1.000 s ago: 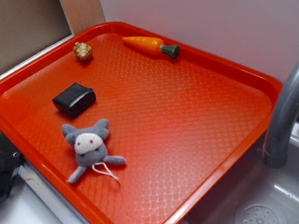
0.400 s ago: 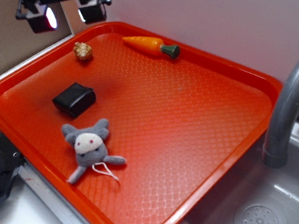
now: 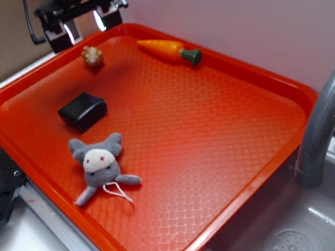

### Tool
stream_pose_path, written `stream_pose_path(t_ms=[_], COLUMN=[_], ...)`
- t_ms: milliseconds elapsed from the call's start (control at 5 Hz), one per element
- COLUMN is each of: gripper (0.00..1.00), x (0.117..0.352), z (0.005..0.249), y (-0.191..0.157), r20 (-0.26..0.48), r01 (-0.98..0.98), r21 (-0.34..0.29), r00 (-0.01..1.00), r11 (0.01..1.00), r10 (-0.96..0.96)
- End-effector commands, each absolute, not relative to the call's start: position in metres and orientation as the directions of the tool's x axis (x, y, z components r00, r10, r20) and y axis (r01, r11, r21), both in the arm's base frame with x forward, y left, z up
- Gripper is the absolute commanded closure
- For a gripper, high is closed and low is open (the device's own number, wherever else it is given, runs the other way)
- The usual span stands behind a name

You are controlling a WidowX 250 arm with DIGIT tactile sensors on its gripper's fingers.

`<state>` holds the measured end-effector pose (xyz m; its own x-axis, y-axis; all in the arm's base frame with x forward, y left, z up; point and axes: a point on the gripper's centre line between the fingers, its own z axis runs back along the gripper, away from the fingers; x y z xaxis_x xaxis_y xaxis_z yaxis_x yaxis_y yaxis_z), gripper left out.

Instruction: Grab the shell.

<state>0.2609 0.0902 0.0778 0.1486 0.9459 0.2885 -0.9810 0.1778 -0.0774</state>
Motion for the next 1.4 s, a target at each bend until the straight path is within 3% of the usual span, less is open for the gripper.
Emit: stream_pose_path(t_ms=[0, 800, 1000, 1200], gripper=[0.0, 0.0, 1.0, 1.0], x=[0.263, 0.269, 0.271, 0.27], z=[0.075, 0.038, 0.036, 0.035], y=[0.114, 0.12, 0.122, 0.121], r20=[0.39, 0.364, 0.37, 0.37], r01=[-0.986, -0.983, -0.983, -0.981], r21=[-0.079, 0.014, 0.031, 0.034], r00=[0.108, 0.174, 0.181, 0.188], r11=[0.15, 0.181, 0.182, 0.189], r10=[0.914, 0.915, 0.911, 0.91])
